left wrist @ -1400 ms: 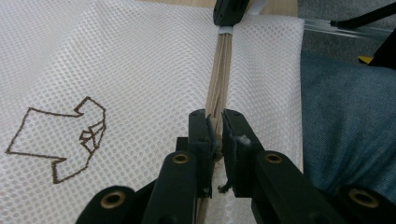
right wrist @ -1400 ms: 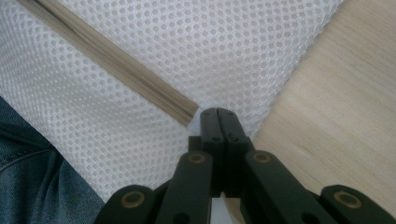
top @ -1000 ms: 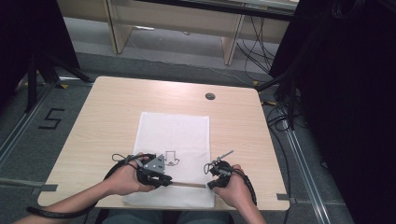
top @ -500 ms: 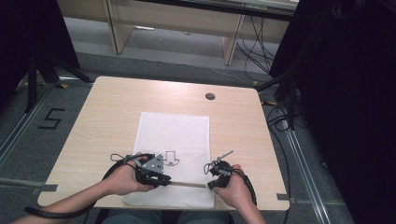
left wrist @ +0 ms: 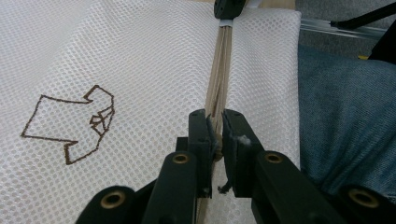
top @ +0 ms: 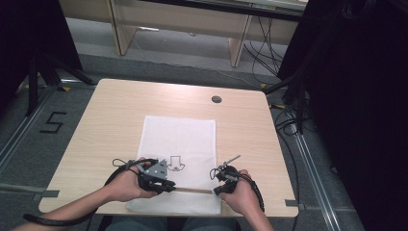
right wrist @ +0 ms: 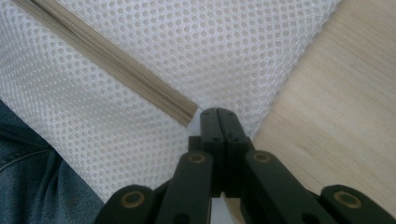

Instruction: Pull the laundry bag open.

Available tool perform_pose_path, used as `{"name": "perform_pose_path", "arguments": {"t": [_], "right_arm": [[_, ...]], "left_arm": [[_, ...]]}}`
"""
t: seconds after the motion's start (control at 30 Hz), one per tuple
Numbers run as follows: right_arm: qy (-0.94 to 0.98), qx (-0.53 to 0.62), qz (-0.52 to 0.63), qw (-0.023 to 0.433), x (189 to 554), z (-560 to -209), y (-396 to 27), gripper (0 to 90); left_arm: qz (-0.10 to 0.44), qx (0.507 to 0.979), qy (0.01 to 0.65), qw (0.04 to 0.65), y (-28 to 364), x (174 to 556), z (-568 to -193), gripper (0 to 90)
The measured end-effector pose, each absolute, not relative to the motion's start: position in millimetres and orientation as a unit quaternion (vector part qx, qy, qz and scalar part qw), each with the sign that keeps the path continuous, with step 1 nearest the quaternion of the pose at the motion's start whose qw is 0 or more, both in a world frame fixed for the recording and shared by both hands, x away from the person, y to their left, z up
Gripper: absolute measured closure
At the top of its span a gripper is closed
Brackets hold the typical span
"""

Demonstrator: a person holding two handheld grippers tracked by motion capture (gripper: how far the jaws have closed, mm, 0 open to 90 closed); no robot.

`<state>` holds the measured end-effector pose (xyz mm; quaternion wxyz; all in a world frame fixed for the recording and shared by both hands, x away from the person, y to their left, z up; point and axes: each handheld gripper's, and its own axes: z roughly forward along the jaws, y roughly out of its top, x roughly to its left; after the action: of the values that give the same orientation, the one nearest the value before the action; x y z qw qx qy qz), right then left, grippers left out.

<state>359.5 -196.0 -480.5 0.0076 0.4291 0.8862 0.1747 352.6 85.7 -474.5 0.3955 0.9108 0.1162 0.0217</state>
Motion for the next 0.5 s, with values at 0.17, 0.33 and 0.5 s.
{"name": "perform_pose_path", "arguments": {"t": [0.17, 0.33, 0.5], "right_arm": [[0.885, 0.433, 0.172, 0.003, 358.9, -479.8, -195.4, 90.0], [0.882, 0.441, 0.168, 0.003, 358.0, -478.9, -194.6, 90.0], [0.881, 0.443, 0.167, 0.004, 358.0, -478.9, -194.3, 90.0]], "left_arm": [[0.025, 0.912, 0.12, 0.392, 91.9, 353.0, -473.4, 81.9], [0.032, 0.912, 0.125, 0.39, 98.9, 351.6, -473.2, 81.9], [0.034, 0.913, 0.123, 0.389, 101.5, 351.1, -473.1, 81.9]]}}
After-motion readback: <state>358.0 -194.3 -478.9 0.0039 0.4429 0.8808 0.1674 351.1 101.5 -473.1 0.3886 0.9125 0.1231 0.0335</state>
